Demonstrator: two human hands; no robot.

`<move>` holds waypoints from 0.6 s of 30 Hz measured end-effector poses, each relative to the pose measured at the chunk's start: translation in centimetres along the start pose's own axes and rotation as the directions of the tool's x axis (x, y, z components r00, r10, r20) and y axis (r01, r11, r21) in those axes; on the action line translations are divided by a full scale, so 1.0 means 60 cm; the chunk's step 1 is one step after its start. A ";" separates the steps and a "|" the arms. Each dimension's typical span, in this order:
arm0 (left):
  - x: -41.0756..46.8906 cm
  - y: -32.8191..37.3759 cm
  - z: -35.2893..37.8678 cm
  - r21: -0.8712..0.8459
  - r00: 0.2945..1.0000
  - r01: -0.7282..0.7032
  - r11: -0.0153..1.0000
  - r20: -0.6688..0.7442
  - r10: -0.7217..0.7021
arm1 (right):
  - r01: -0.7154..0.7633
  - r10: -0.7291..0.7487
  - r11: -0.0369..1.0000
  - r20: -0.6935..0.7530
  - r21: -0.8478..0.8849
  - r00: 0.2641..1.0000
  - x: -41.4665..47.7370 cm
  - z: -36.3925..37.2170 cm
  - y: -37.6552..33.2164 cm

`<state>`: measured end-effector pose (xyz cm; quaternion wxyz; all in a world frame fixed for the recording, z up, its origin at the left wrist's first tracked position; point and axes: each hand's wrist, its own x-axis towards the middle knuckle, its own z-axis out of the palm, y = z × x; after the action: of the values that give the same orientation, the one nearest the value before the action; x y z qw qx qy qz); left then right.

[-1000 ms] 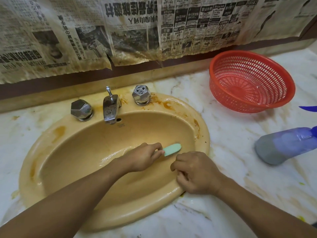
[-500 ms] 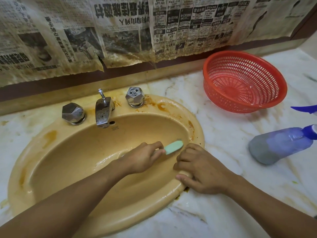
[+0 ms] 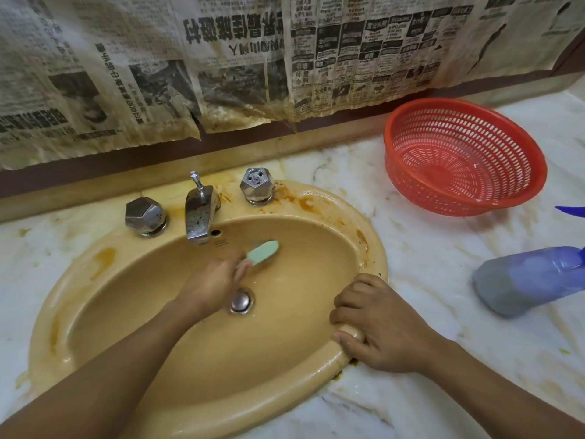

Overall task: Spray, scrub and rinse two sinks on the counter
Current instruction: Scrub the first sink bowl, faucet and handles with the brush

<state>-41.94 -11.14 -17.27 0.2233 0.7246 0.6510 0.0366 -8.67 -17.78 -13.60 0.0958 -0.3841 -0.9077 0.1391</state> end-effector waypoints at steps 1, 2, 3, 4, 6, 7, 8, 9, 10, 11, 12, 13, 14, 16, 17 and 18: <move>-0.013 -0.023 -0.006 0.031 0.999 0.038 0.999 -0.008 -0.038 | 0.003 -0.003 1.000 -0.004 -0.003 1.000 0.000 0.000 0.000; -0.028 -0.038 -0.015 0.072 0.998 0.062 0.995 -0.031 -0.060 | 0.003 -0.003 1.000 -0.009 -0.005 1.000 0.001 0.000 0.000; -0.042 -0.052 -0.026 0.137 0.995 0.085 0.987 -0.056 -0.078 | 0.003 -0.003 1.000 -0.015 -0.005 1.000 0.001 0.001 -0.001; -0.056 -0.065 -0.038 0.212 0.993 0.101 0.972 -0.083 -0.085 | 0.002 -0.002 1.000 -0.023 -0.007 1.000 0.001 0.001 -0.002; -0.083 -0.086 -0.064 0.348 0.986 0.109 0.931 -0.159 -0.056 | -0.001 0.000 1.000 -0.044 -0.009 0.999 0.003 0.004 -0.004; -0.094 -0.095 -0.074 0.408 0.980 0.092 0.909 -0.198 -0.011 | -0.002 0.001 1.000 -0.052 -0.011 0.999 0.004 0.005 -0.005; -0.102 -0.103 -0.080 0.461 0.975 0.061 0.885 -0.216 0.045 | -0.004 0.003 1.000 -0.056 -0.016 0.998 0.004 0.006 -0.006; -0.106 -0.108 -0.083 0.516 0.976 0.020 0.856 -0.197 0.096 | -0.007 0.006 1.000 -0.056 -0.022 0.998 0.006 0.007 -0.008; -0.106 -0.111 -0.083 0.576 0.972 -0.051 0.816 -0.158 0.172 | -0.012 0.011 1.000 -0.055 -0.027 0.998 0.007 0.008 -0.009; -0.102 -0.116 -0.083 0.626 0.972 -0.113 0.772 -0.090 0.215 | -0.018 0.016 0.999 -0.053 -0.030 0.998 0.007 0.008 -0.011; -0.093 -0.123 -0.086 0.657 0.964 -0.159 0.737 -0.058 0.260 | -0.023 0.022 0.999 -0.049 -0.030 0.999 0.008 0.008 -0.012; -0.084 -0.124 -0.096 0.667 0.964 -0.152 0.730 -0.065 0.259 | -0.030 0.028 0.999 -0.045 -0.030 0.999 0.008 0.008 -0.014; -0.075 -0.125 -0.104 0.666 0.959 -0.136 0.734 -0.097 0.266 | -0.036 0.035 0.999 -0.043 -0.031 0.998 0.009 0.007 -0.015; -0.073 -0.115 -0.110 0.650 0.959 -0.078 0.756 -0.157 0.235 | -0.052 0.050 0.998 -0.031 -0.044 0.998 0.011 0.005 -0.017; -0.077 -0.108 -0.105 0.656 0.967 -0.070 0.751 -0.141 0.214 | -0.058 0.057 0.996 -0.022 -0.062 0.998 0.013 0.003 -0.020; -0.081 -0.106 -0.093 0.683 0.970 -0.096 0.724 -0.098 0.221 | -0.065 0.065 0.994 -0.009 -0.087 0.998 0.016 0.001 -0.021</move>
<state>-50.46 -13.94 -13.47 -0.1150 0.8031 0.5723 -0.1195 -10.20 -17.96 -13.18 0.0770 -0.4176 -0.8997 0.1011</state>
